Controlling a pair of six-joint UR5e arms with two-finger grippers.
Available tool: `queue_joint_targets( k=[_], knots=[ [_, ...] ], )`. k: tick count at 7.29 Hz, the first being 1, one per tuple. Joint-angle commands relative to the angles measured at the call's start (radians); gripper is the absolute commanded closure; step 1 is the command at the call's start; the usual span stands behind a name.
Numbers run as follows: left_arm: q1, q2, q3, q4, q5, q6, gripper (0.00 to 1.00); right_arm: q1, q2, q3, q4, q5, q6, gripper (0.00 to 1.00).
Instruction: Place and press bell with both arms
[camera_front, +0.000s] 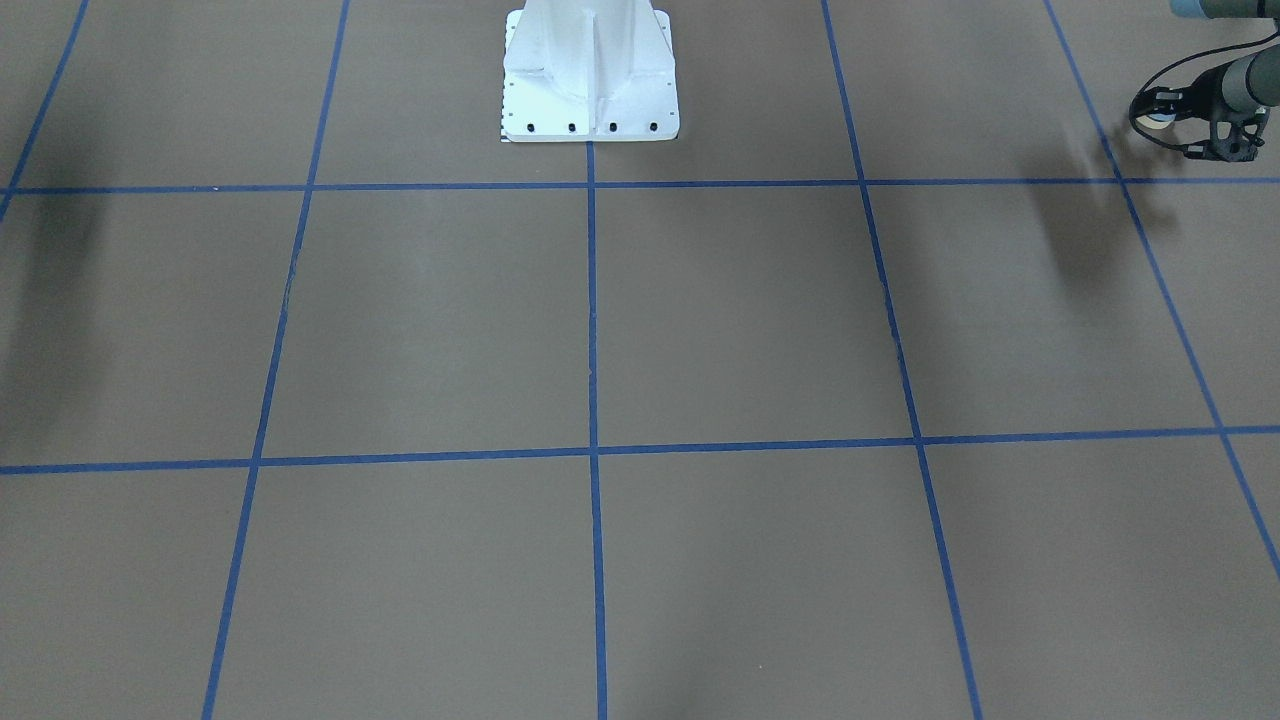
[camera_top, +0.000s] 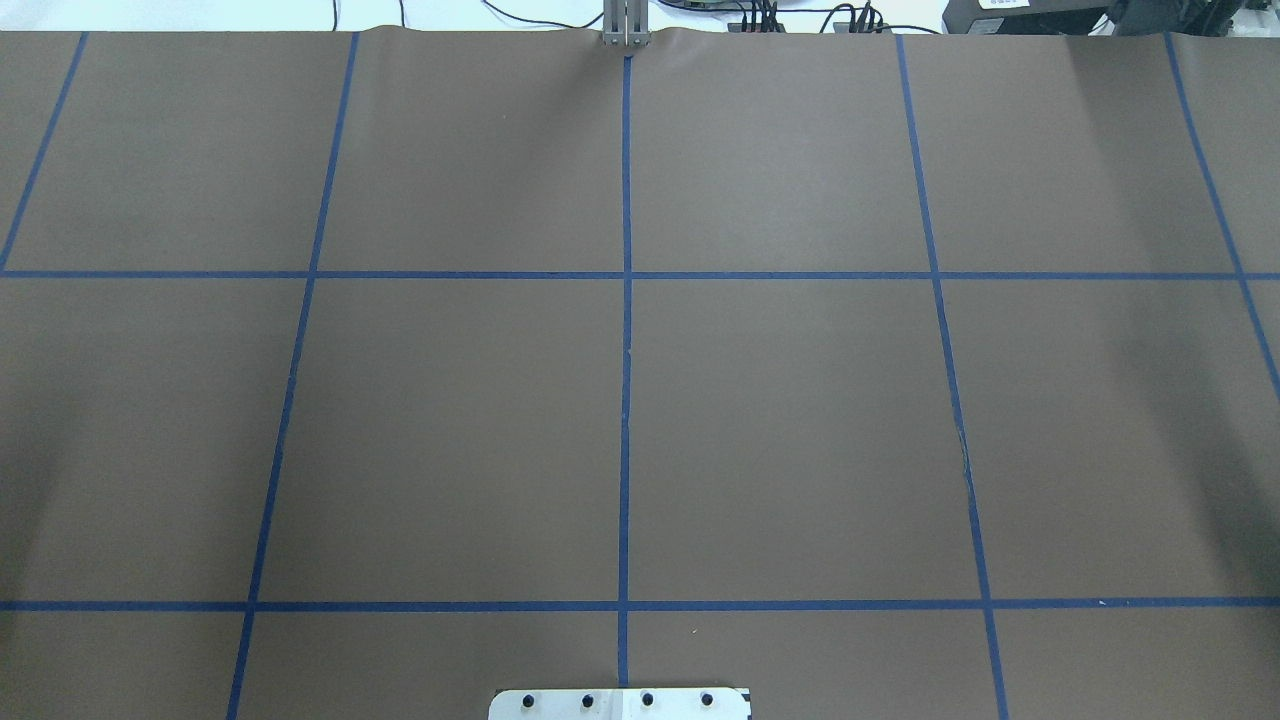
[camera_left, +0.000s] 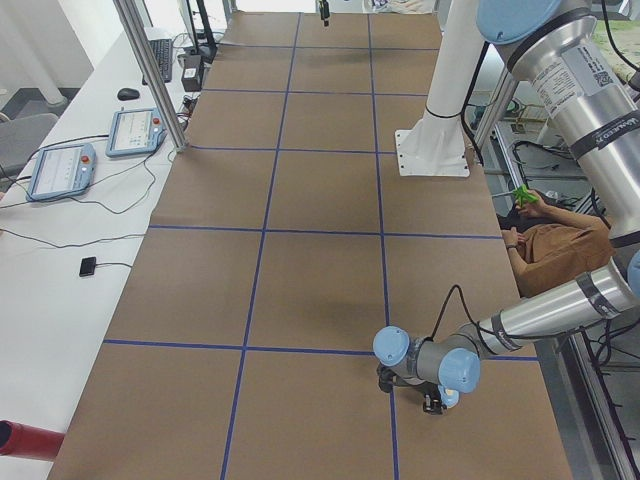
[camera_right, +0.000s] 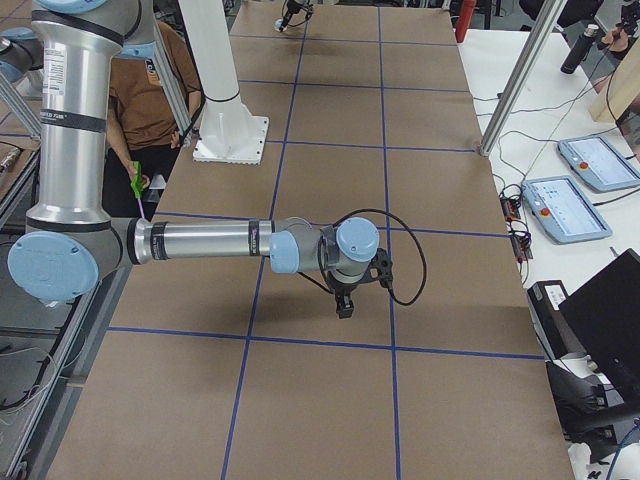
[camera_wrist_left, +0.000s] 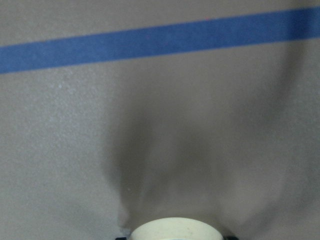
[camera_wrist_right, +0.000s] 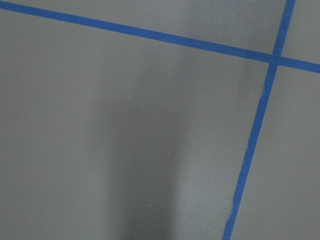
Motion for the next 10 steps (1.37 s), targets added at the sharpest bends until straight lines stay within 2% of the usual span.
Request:
queue_joint_targets(
  k=[1, 2, 8, 9, 10],
  knots=[
    [0.007, 0.017, -0.002, -0.057, -0.023, -0.043, 0.74, 0.000, -0.012, 0.021, 0.000, 0.023, 0.003, 0.00],
    [0.007, 0.017, -0.011, -0.063, -0.025, -0.044, 0.76, 0.000, -0.012, 0.023, 0.001, 0.023, 0.003, 0.00],
    [-0.005, -0.010, -0.293, -0.043, -0.006, -0.124, 0.77, 0.000, -0.009, 0.023, 0.005, 0.023, 0.006, 0.00],
    [-0.008, -0.077, -0.351, 0.084, -0.008, -0.126, 0.77, 0.000, -0.006, 0.024, 0.005, 0.023, 0.006, 0.00],
    [-0.014, -0.186, -0.418, 0.289, -0.006, -0.124, 0.77, 0.000, 0.000, 0.023, 0.005, 0.023, 0.008, 0.00]
  ],
)
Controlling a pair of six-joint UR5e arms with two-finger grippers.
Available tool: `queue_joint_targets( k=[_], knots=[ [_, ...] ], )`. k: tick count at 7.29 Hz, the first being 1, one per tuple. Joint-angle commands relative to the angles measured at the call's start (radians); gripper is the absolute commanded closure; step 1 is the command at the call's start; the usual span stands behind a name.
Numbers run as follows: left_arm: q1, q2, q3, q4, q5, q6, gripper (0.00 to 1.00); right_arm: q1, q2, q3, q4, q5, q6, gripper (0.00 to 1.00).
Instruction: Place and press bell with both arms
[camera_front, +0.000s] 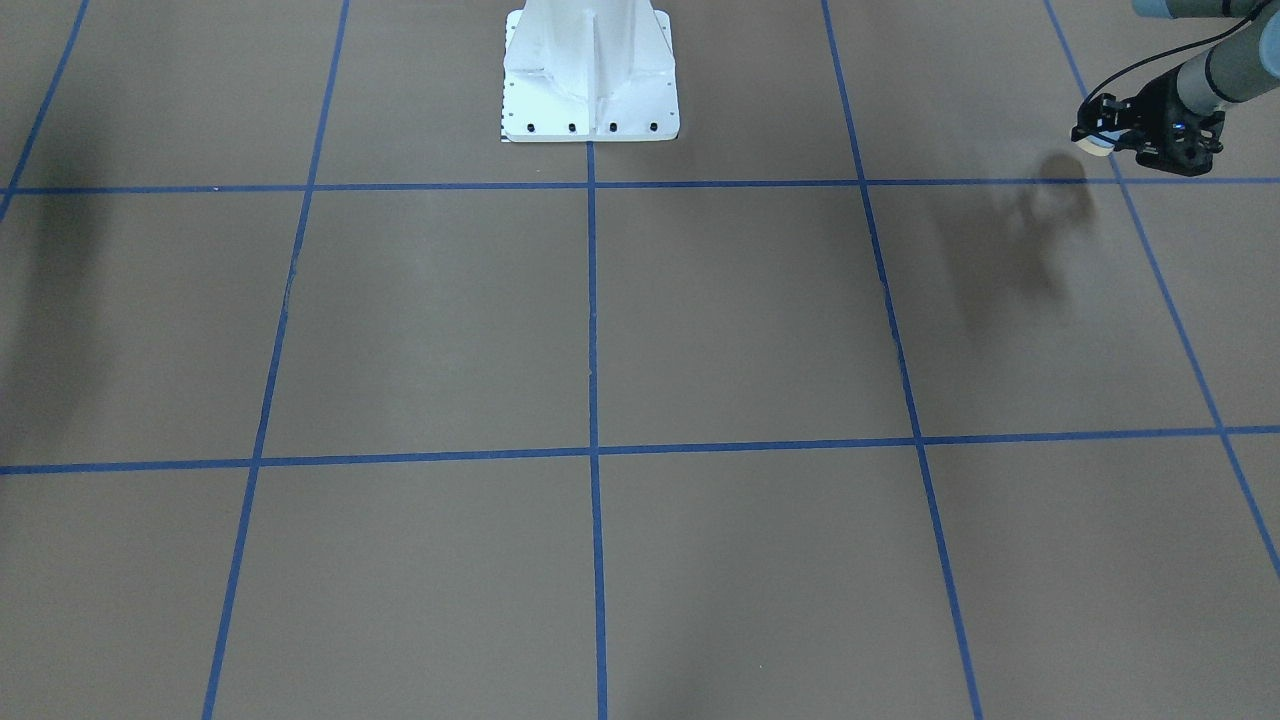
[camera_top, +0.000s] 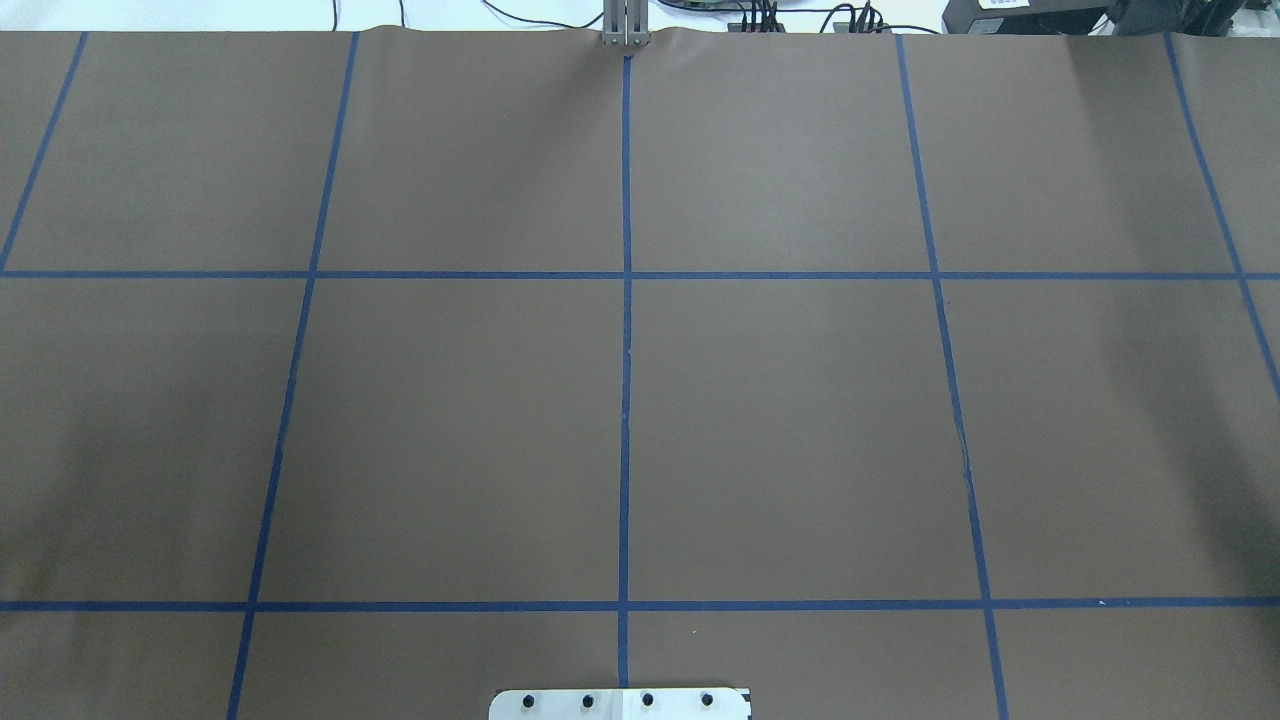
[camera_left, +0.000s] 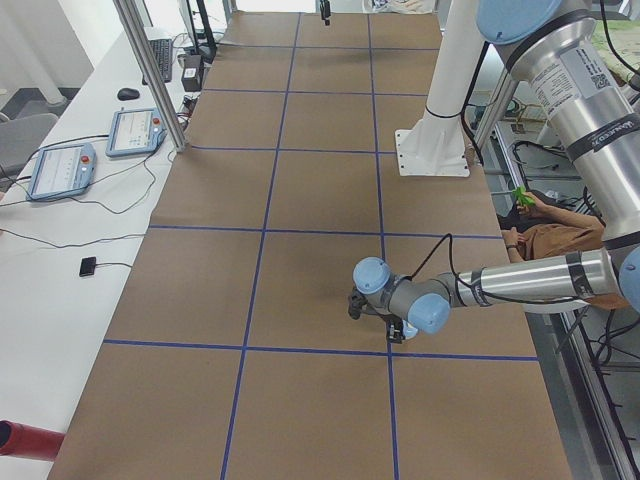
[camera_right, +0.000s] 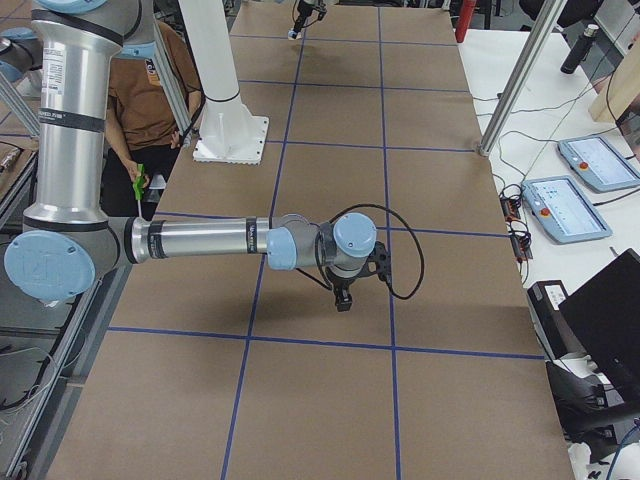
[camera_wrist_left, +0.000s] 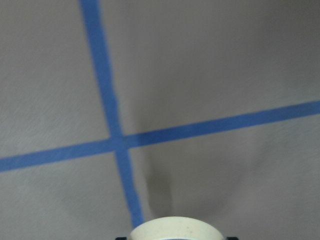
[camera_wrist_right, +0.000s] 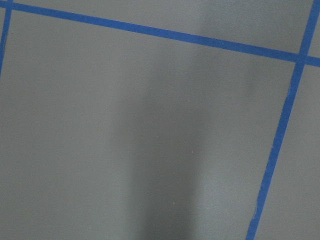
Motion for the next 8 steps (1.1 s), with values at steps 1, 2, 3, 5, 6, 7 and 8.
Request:
queue_joint_targets(
  k=[1, 2, 3, 5, 6, 7, 8],
  knots=[
    [-0.027, -0.243, -0.105, 0.363, 0.018, 0.001, 0.77, 0.000, 0.008, -0.001, 0.000, -0.005, 0.000, 0.00],
    [-0.029, -0.383, -0.105, 0.511, 0.026, 0.001, 0.77, 0.000, 0.009, -0.001, 0.000, -0.005, 0.001, 0.00],
    [-0.031, -0.532, -0.098, 0.625, 0.053, 0.001, 0.77, 0.000, 0.009, -0.005, 0.000, -0.005, 0.004, 0.00],
    [-0.021, -0.857, 0.003, 0.838, 0.081, -0.002, 0.76, 0.000, 0.009, -0.008, 0.000, -0.005, 0.003, 0.00],
    [0.006, -1.000, 0.105, 0.850, 0.083, -0.056, 0.76, -0.001, 0.012, -0.008, 0.000, -0.005, 0.003, 0.00],
    [0.079, -1.116, 0.204, 0.850, 0.083, -0.130, 0.75, -0.001, 0.025, -0.008, 0.003, -0.006, 0.003, 0.00],
    [0.110, -1.254, 0.320, 0.850, 0.087, -0.193, 0.75, -0.001, 0.025, -0.008, 0.018, -0.006, 0.006, 0.00]
  ],
)
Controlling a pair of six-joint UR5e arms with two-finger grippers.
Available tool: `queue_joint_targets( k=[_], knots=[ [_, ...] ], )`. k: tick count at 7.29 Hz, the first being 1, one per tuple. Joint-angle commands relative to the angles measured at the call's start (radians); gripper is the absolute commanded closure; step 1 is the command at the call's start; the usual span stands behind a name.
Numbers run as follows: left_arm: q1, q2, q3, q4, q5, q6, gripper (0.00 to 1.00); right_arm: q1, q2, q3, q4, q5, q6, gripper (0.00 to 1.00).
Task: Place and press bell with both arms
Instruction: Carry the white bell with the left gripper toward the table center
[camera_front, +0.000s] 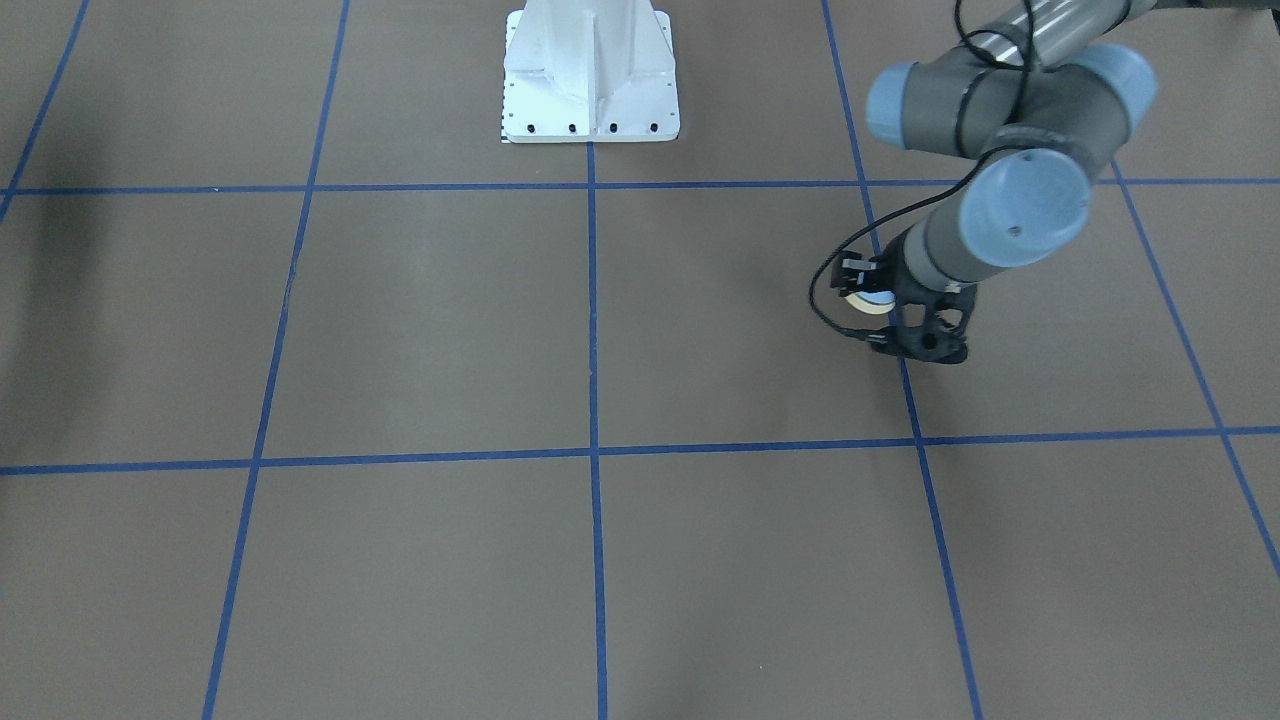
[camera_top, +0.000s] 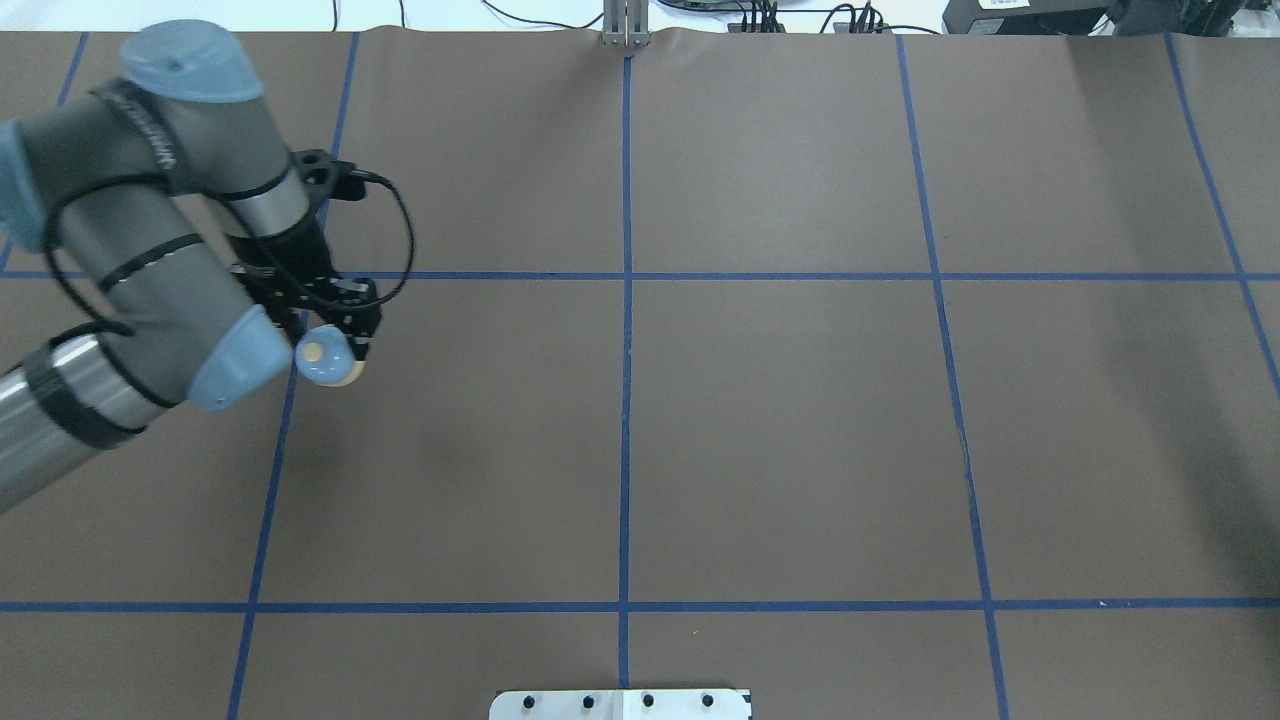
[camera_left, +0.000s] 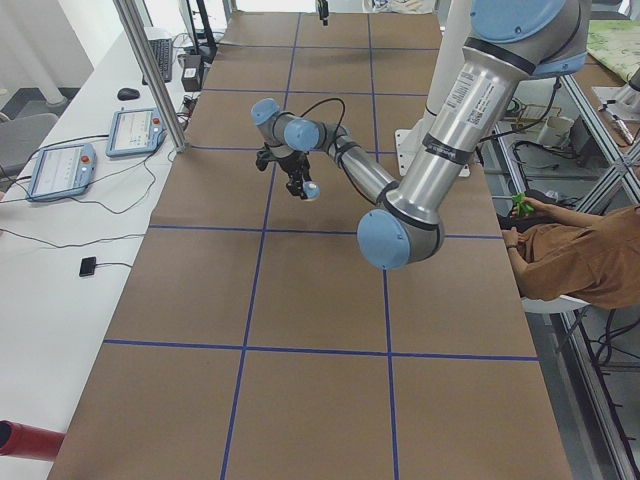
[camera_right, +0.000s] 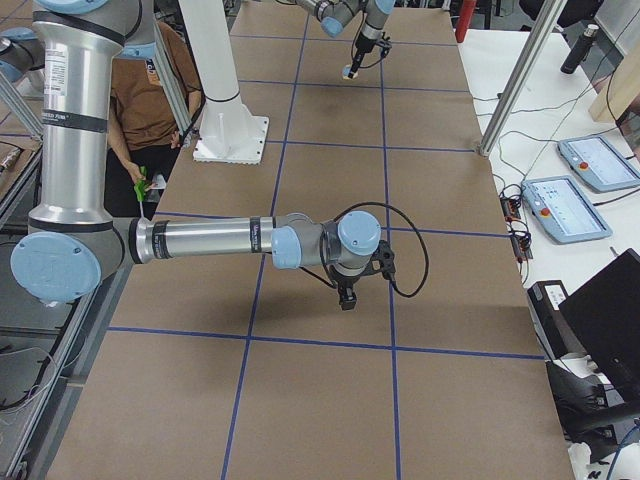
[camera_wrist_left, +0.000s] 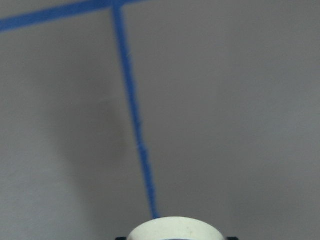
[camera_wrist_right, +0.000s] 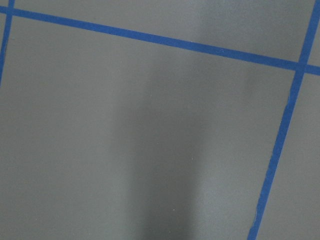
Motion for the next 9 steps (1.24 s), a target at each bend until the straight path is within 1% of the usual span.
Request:
queue_joint_targets(
  k=[1, 2, 3, 4, 5, 6, 9],
  knots=[
    [0.093, -0.305, 0.269, 0.004, 0.003, -0.149, 0.75, 0.000, 0.005, -0.002, 0.016, -0.001, 0.004, 0.00],
    [0.113, -0.417, 0.391, -0.005, 0.002, -0.201, 0.75, 0.000, 0.005, -0.002, 0.016, -0.001, 0.002, 0.00],
    [0.154, -0.488, 0.478, -0.014, 0.003, -0.240, 0.64, 0.000, 0.005, -0.002, 0.019, 0.001, 0.004, 0.00],
    [0.187, -0.502, 0.519, -0.098, 0.033, -0.311, 0.61, 0.000, 0.005, -0.003, 0.019, 0.002, 0.004, 0.00],
    [0.226, -0.519, 0.578, -0.173, 0.040, -0.387, 0.61, 0.000, 0.003, -0.005, 0.019, 0.002, 0.004, 0.00],
    [0.239, -0.553, 0.631, -0.186, 0.040, -0.400, 0.60, 0.000, 0.002, -0.006, 0.019, 0.002, 0.004, 0.00],
    [0.244, -0.553, 0.665, -0.177, 0.043, -0.401, 0.52, 0.000, -0.002, -0.025, 0.019, 0.002, 0.004, 0.00]
  ],
)
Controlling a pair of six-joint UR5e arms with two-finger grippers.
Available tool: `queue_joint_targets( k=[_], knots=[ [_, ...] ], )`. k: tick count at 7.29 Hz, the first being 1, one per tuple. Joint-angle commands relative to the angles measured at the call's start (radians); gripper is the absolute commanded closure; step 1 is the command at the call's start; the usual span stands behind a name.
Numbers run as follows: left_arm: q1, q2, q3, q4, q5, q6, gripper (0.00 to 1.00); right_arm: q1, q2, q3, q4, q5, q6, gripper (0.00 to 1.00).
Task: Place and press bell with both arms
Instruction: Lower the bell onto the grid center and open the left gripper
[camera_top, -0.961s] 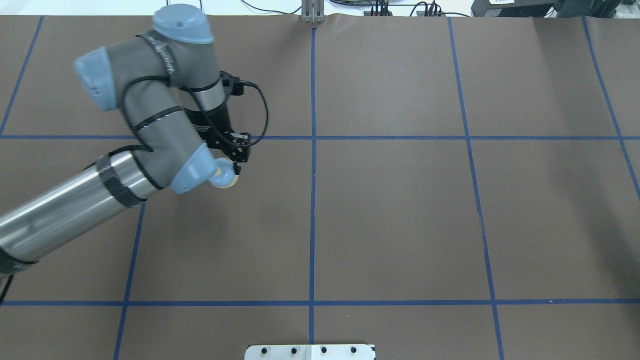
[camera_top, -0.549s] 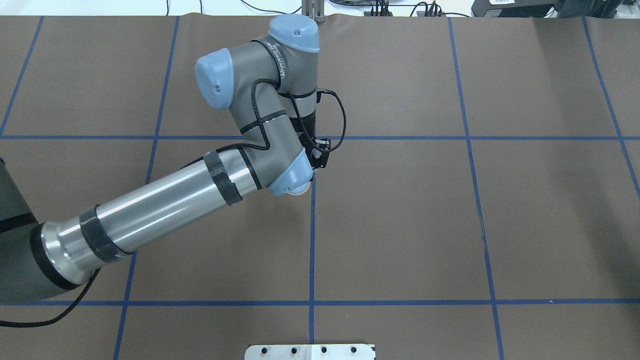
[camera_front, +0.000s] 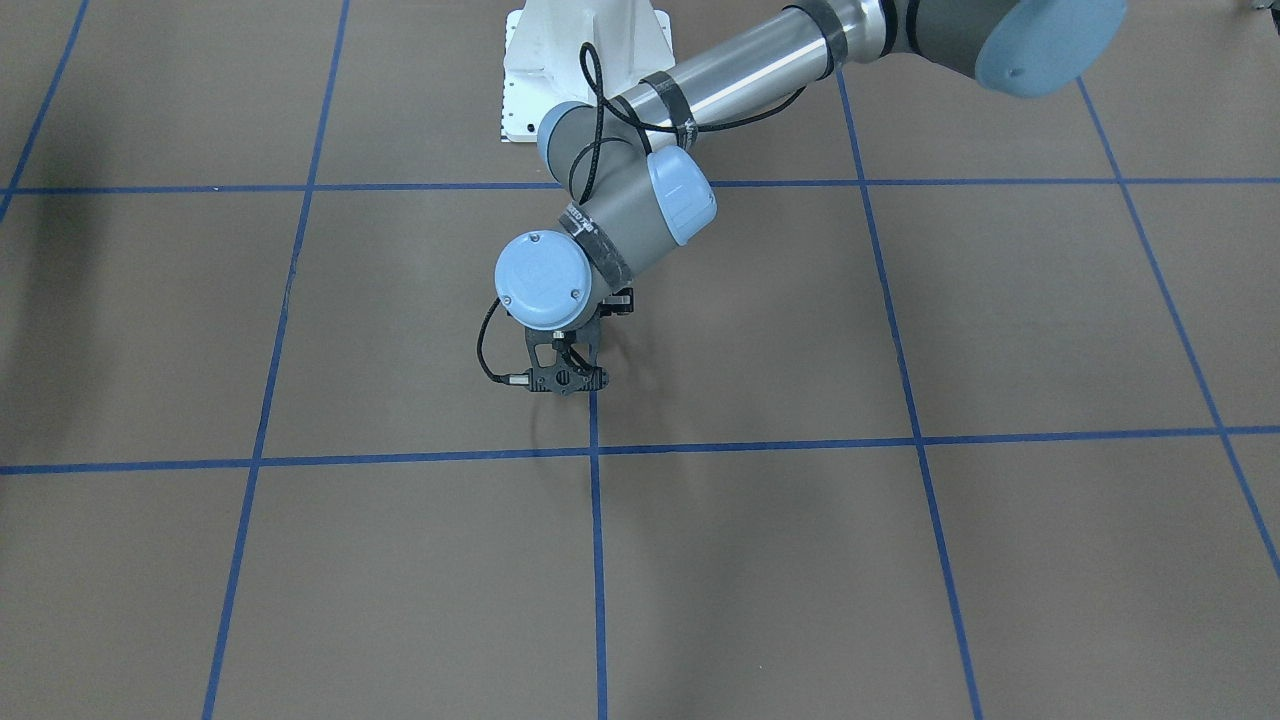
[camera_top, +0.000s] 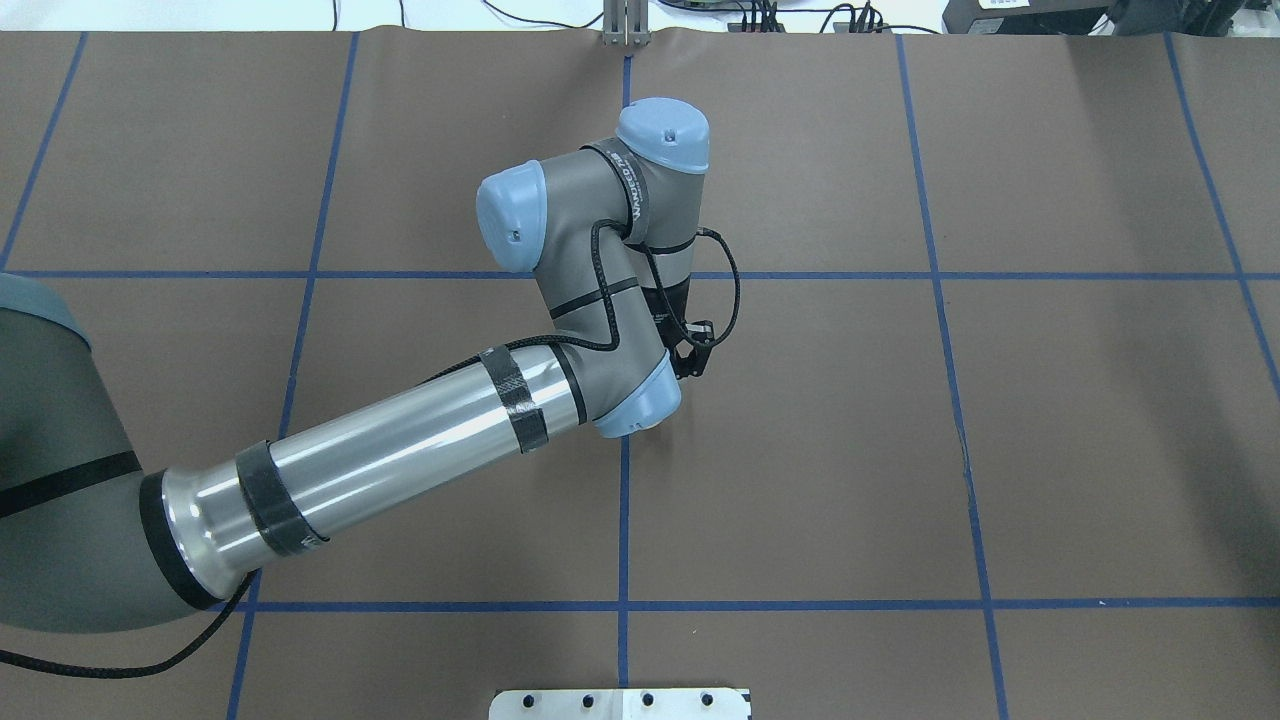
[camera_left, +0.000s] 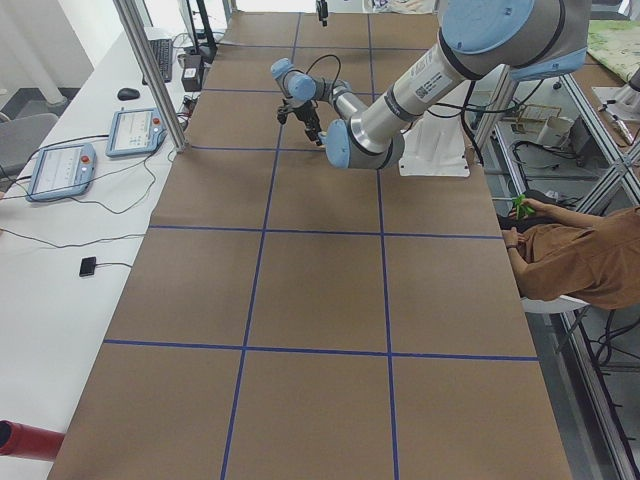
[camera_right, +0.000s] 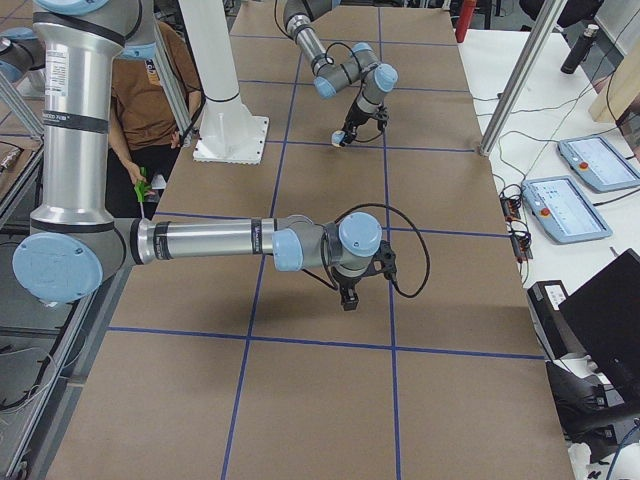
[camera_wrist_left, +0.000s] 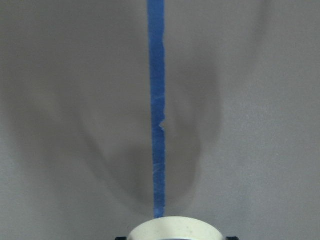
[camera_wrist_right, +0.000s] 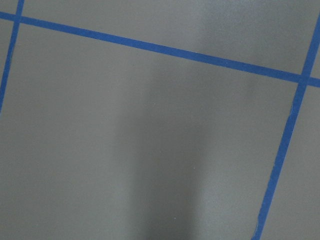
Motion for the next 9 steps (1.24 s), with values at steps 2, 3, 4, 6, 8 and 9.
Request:
queue_joint_targets(
  k=[2, 3, 4, 6, 8, 9],
  knots=[
    [0.002, 0.005, 0.024, 0.004, 0.008, -0.004, 0.47, 0.000, -0.001, -0.009, 0.000, -0.001, 0.000, 0.00],
    [0.002, 0.007, 0.026, 0.004, 0.008, -0.004, 0.46, 0.000, 0.000, -0.009, 0.000, -0.001, 0.000, 0.00],
    [0.004, 0.007, 0.026, 0.002, 0.008, -0.004, 0.46, 0.000, 0.000, -0.010, 0.000, -0.001, -0.002, 0.00],
    [0.004, 0.007, 0.026, 0.001, 0.008, -0.009, 0.44, 0.000, 0.002, -0.015, 0.000, -0.002, -0.002, 0.00],
    [0.014, 0.013, 0.026, -0.002, 0.008, -0.014, 0.27, 0.000, 0.002, -0.017, 0.000, -0.002, -0.002, 0.00],
    [0.014, 0.014, 0.024, -0.004, 0.008, -0.015, 0.22, 0.000, 0.003, -0.021, 0.000, -0.002, -0.002, 0.00]
  ],
)
